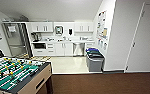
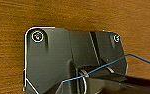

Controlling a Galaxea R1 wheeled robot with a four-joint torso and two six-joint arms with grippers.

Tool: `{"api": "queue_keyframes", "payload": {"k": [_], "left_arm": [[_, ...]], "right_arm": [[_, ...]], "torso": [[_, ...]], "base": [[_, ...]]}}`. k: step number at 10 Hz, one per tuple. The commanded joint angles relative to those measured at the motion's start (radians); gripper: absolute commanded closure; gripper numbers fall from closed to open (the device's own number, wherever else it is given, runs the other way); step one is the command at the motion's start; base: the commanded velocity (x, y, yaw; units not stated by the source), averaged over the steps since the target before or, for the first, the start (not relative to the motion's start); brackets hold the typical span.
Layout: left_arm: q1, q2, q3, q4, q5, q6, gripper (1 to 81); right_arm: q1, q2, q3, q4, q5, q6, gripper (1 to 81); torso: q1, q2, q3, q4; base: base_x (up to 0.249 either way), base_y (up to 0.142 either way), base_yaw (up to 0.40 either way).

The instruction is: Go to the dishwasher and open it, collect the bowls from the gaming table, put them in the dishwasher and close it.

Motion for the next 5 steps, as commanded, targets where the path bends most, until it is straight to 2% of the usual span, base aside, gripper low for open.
{"api": "queue_keyframes", "payload": {"k": [1, 5], "left_arm": [[-0.058, -0.019, 0.010, 0.013, 0.048, -0.001, 1.0], [-0.058, -0.015, 0.010, 0.013, 0.048, -0.001, 1.0]], "right_arm": [[0.053, -0.024, 0.017, 0.007, -0.052, -0.004, 1.0], [0.050, -0.024, 0.020, 0.006, -0.050, -0.007, 1.0]], "torso": [[0.000, 0.000, 0.000, 0.000], [0.000, 0.000, 0.000, 0.000]], "base": [[0.091, 0.000, 0.000], [0.136, 0.000, 0.000]]}}
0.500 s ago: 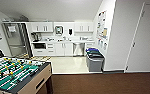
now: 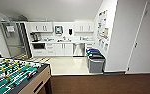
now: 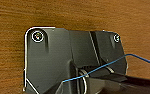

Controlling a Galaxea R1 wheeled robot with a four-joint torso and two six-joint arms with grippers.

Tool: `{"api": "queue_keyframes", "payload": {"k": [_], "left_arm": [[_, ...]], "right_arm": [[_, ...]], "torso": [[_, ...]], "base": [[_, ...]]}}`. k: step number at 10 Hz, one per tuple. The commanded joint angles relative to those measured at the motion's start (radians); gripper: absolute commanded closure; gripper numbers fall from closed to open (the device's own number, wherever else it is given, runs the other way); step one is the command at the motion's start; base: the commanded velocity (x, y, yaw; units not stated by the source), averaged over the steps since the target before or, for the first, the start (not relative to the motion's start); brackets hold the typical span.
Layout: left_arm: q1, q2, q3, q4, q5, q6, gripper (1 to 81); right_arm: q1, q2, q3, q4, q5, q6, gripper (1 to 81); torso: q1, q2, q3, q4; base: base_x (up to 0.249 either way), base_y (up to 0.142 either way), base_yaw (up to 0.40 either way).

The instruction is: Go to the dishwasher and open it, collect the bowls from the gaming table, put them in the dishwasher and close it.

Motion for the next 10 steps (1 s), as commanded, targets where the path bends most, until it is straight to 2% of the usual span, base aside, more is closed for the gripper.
{"api": "queue_keyframes", "payload": {"k": [1, 6, 10], "left_arm": [[-0.054, -0.009, 0.011, 0.013, 0.049, -0.001, 1.0], [-0.054, 0.001, 0.008, 0.014, 0.046, 0.000, 1.0], [-0.054, -0.002, 0.008, 0.014, 0.046, 0.000, 1.0]], "right_arm": [[0.053, -0.023, 0.022, 0.006, -0.051, -0.008, 1.0], [0.056, -0.012, -0.004, 0.006, -0.057, -0.008, 1.0], [0.056, -0.008, -0.005, 0.011, -0.063, -0.005, 1.0]], "torso": [[0.000, 0.000, 0.000, 0.000], [0.000, 0.000, 0.000, 0.000], [0.000, 0.000, 0.000, 0.000]], "base": [[0.173, 0.000, 0.000], [0.193, 0.000, 0.000], [0.266, 0.000, 0.000]]}}
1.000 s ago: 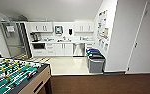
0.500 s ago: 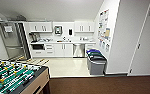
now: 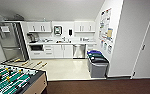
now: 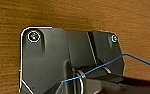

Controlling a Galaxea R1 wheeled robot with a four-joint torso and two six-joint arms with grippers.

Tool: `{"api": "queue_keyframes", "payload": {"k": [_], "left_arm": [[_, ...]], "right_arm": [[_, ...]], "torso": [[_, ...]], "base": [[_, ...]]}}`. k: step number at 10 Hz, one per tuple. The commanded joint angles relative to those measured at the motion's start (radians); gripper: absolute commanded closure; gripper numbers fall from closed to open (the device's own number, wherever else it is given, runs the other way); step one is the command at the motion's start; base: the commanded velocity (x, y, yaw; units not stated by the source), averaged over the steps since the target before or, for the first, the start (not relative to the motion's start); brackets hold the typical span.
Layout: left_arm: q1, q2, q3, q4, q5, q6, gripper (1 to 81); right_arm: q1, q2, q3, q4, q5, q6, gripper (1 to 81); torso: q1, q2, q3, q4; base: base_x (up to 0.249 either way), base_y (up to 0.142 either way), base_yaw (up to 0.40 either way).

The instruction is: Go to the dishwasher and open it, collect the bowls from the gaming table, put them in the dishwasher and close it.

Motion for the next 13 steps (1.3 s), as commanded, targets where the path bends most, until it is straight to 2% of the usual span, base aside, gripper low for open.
{"api": "queue_keyframes", "payload": {"k": [1, 13], "left_arm": [[-0.052, -0.018, 0.011, 0.013, 0.048, 0.000, 1.0], [-0.052, -0.031, -0.002, 0.000, 0.048, -0.002, 1.0]], "right_arm": [[0.051, -0.027, 0.014, 0.010, -0.058, 0.001, 1.0], [0.051, -0.025, 0.012, 0.004, -0.049, -0.007, 1.0]], "torso": [[0.000, 0.000, 0.000, 0.000], [0.001, 0.000, 0.000, 0.000]], "base": [[0.277, 0.000, 0.000], [0.278, 0.000, 0.000]]}}
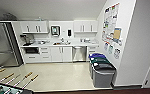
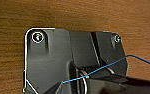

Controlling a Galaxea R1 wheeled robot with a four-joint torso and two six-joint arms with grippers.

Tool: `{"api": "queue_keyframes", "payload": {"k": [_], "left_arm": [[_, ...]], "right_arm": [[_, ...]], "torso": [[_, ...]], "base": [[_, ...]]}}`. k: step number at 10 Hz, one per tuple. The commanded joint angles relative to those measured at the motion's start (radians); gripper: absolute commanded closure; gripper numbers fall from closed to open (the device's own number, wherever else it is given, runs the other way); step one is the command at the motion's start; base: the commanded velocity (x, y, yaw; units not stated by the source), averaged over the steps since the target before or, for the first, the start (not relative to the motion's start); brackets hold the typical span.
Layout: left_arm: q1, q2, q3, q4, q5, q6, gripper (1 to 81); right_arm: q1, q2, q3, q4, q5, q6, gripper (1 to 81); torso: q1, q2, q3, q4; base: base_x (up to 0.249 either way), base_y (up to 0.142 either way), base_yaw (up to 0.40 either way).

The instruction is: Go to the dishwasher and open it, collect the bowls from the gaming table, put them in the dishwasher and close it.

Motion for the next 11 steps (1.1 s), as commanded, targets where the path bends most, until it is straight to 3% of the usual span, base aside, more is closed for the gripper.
{"api": "queue_keyframes", "payload": {"k": [1, 11], "left_arm": [[-0.052, -0.024, 0.008, 0.000, 0.046, -0.001, 1.0], [-0.052, -0.024, 0.005, 0.000, 0.025, -0.014, 1.0]], "right_arm": [[0.047, -0.024, 0.013, 0.003, -0.053, -0.008, 1.0], [0.057, -0.038, 0.002, 0.009, -0.052, -0.007, 1.0]], "torso": [[0.000, 0.000, 0.000, 0.000], [0.000, 0.000, 0.000, 0.000]], "base": [[0.278, 0.000, 0.000], [0.279, 0.000, 0.000]]}}
